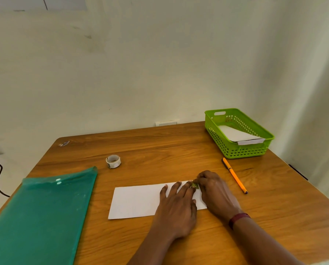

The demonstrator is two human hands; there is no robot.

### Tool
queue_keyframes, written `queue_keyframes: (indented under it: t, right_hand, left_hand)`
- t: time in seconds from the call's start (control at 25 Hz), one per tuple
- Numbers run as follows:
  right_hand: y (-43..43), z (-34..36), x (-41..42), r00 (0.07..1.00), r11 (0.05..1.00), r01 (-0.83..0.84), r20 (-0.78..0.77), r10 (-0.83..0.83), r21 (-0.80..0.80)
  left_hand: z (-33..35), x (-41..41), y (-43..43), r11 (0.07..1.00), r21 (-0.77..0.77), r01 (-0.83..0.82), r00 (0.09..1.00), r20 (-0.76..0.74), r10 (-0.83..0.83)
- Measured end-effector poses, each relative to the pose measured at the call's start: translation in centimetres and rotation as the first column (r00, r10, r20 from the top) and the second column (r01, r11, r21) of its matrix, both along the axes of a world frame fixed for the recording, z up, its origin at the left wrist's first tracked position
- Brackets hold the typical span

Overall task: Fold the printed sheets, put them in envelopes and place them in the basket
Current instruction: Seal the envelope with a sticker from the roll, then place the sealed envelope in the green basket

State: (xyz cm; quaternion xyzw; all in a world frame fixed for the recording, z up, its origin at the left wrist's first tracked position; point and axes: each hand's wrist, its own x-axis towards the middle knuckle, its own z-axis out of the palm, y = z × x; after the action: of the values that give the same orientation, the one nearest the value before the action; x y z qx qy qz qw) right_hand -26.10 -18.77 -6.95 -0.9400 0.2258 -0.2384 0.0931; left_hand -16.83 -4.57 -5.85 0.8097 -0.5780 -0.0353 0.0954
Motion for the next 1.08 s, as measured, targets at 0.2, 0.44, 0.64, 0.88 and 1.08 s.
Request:
queue_keyframes:
  t: [0.2, 0.44, 0.64, 0.88, 1.08]
  right_hand:
    - [0.6, 0.3, -0.4, 0.998, 1.000, -0.010, -0.062, 0.009, -0.011]
    - [4.7, 1.5, -2.7, 0.985, 1.000, 0.015, 0.175, -0.011, -0.023]
    - [9.9, 1.5, -3.0, 0.967, 0.993, -0.104, 0.239, 0.086, 0.063]
    - [15.4, 1.6, 1.9, 0.985, 0.988, -0.088, -0.134, 0.105, 0.129]
    - [15.1, 2.1, 2.8, 0.892, 0.983, -0.091, -0.425, 0.151, 0.159]
  left_hand:
    - [-0.3, -0.2, 0.0, 0.997, -0.065, -0.041, 0.998, -0.050, 0.038]
    - [0.4, 0.0, 0.7, 0.926, -0.342, -0.158, 0.961, -0.270, 0.064]
    - [2.4, 5.1, 4.5, 0.806, -0.437, -0.399, 0.913, -0.269, 0.306]
    - [2.8, 10.9, 9.9, 0.927, -0.047, -0.373, 0.927, 0.028, 0.375]
    - [2.9, 12.0, 9.6, 0.941, 0.057, -0.334, 0.933, 0.162, 0.321]
